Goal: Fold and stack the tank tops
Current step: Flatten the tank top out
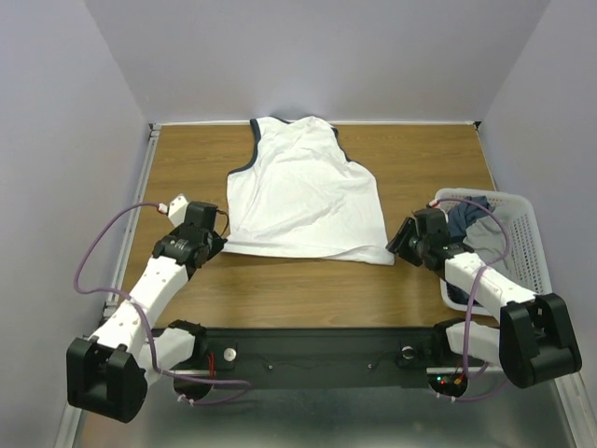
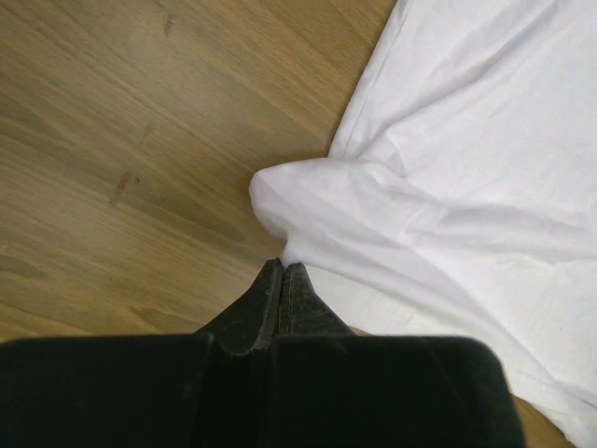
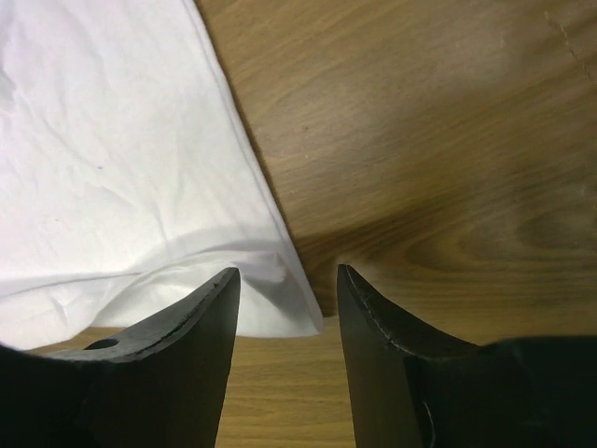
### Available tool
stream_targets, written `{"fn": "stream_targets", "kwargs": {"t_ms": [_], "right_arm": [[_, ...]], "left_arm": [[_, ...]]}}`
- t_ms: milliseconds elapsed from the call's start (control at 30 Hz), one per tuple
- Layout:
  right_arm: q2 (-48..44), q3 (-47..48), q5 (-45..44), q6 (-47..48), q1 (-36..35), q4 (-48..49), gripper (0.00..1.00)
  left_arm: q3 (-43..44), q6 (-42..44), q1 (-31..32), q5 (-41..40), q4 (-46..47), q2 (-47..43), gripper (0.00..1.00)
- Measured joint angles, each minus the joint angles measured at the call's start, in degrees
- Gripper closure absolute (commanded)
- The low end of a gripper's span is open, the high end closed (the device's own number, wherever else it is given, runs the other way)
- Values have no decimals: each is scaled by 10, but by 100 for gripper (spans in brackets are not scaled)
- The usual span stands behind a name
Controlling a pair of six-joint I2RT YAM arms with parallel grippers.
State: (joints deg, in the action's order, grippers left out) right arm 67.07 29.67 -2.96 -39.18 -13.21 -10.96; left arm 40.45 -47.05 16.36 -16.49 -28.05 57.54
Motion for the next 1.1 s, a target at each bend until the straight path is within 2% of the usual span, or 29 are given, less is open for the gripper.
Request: {"fn": "stream_targets", "kwargs": {"t_ms": [300, 567, 600, 733, 900, 1100], "right_arm": [[-7, -7, -11, -2, 0, 16, 48], [19, -7, 14, -4, 0, 56, 50], [28, -7, 21, -7, 0, 64, 57], [47, -7, 44, -14, 0, 88, 70], [37, -15, 62, -18, 0, 102, 78], [3, -50, 101, -22, 0, 106, 81]], "left_arm": [[-23, -16, -1, -17, 24, -60, 100], [-83, -29, -1, -17, 59, -109, 100], [-89, -30, -1, -18, 62, -120, 100], [-91, -31, -1, -23, 70, -138, 100], [-91, -31, -1, -26, 74, -138, 100], [-91, -31, -1, -30, 82, -124, 100]]}}
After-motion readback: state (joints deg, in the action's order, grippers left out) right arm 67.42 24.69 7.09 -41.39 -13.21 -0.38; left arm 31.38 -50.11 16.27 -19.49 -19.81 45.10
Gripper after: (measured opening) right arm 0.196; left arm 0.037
